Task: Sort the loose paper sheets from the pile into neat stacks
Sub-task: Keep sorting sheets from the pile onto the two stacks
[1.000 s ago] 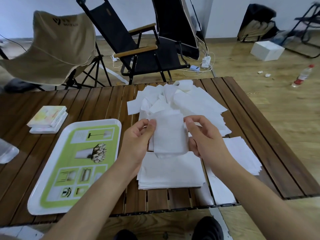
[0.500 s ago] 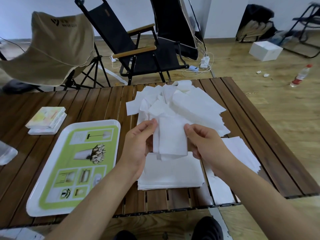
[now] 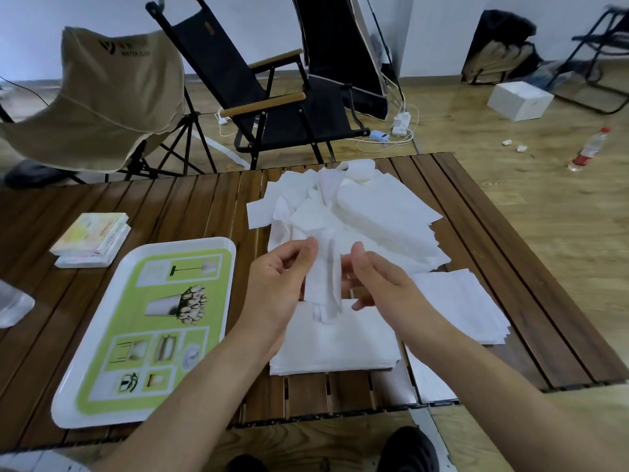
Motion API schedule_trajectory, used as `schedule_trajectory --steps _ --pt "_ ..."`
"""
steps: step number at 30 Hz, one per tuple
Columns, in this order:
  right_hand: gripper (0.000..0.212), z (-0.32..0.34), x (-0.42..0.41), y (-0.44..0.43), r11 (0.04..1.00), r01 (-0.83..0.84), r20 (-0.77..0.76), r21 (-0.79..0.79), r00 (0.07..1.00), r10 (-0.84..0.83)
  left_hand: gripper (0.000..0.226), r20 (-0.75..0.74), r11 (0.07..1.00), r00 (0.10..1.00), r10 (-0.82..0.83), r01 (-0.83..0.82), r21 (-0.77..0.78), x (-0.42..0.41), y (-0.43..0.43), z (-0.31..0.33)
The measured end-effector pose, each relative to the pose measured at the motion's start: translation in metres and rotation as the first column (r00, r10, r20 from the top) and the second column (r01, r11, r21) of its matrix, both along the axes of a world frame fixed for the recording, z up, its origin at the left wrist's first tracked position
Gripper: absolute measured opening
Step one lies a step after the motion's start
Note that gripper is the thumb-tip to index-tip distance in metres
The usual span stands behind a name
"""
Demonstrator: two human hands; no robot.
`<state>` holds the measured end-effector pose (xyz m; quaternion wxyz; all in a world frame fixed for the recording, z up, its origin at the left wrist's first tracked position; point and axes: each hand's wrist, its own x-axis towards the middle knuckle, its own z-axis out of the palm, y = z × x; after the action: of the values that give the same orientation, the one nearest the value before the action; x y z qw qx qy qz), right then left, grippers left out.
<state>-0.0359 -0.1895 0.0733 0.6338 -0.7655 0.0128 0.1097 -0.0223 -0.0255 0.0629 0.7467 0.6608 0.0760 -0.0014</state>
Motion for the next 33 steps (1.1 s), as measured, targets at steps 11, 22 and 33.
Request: schedule_trajectory --steps 11,22,33 --pt "0.049 -0.025 0.012 -0.014 0.994 0.055 -0.015 0.09 0.998 -0.054 0.021 -0.099 0.997 0.992 0.077 -0.079 -0.017 0.007 0.018 0.002" --pt "0.016 -0.044 0.008 -0.023 0.999 -0.019 -0.264 -0.039 0.965 0.008 0.022 -0.437 0.969 0.896 -0.08 0.173 0.178 0.005 0.06 -0.022" --pt "0.017 -0.058 0.009 -0.022 0.979 -0.132 -0.269 -0.158 0.959 0.086 0.044 -0.475 0.877 0.878 -0.059 0.273 0.395 0.015 0.051 -0.042"
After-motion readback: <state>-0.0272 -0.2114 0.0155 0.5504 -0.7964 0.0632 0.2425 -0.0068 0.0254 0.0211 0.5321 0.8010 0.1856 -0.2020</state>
